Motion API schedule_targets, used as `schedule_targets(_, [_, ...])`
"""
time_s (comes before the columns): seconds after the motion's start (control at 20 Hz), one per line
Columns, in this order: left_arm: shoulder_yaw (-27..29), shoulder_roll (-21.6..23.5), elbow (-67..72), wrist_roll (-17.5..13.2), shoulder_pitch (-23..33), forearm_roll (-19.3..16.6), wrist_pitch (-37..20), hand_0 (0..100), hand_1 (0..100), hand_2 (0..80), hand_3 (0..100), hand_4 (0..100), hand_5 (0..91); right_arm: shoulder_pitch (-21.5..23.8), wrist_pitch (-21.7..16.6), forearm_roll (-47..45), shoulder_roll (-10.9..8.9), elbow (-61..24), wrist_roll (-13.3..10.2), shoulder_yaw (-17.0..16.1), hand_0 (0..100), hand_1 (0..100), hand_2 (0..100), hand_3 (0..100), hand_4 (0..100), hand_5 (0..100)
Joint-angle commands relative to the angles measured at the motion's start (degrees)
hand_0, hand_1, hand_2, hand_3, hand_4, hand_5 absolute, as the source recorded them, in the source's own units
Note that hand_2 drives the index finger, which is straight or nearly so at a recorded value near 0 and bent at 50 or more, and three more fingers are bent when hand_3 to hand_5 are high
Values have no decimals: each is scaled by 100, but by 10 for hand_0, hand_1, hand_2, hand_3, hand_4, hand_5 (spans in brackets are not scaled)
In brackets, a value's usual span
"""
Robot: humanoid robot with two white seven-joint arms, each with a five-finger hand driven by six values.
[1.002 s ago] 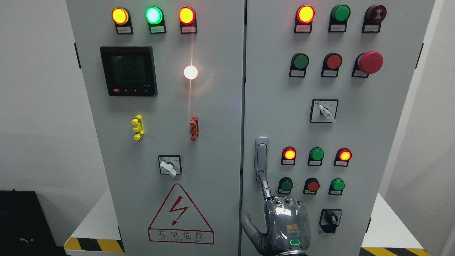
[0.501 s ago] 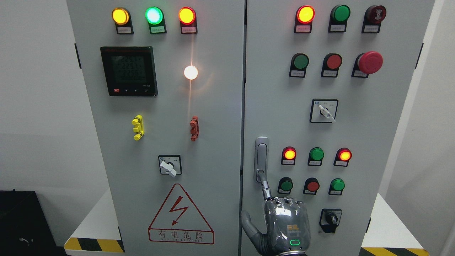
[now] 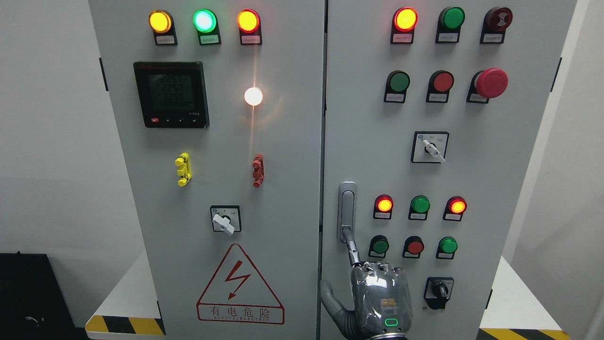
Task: Release door handle
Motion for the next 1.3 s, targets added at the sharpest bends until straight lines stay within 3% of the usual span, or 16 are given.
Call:
schedule_targets(0.0, [0,0,-1,1,97,4,-2,120,556,0,0,0,0,0,24,3,0,25,5,-11,383,284,141,1000,1000,1000])
schedule_targets(1.25, [0,0,-1,1,97,-4,-2,120,556,0,0,0,0,79,24,12,0,34,5,6,382,285,154,1000,1000,1000])
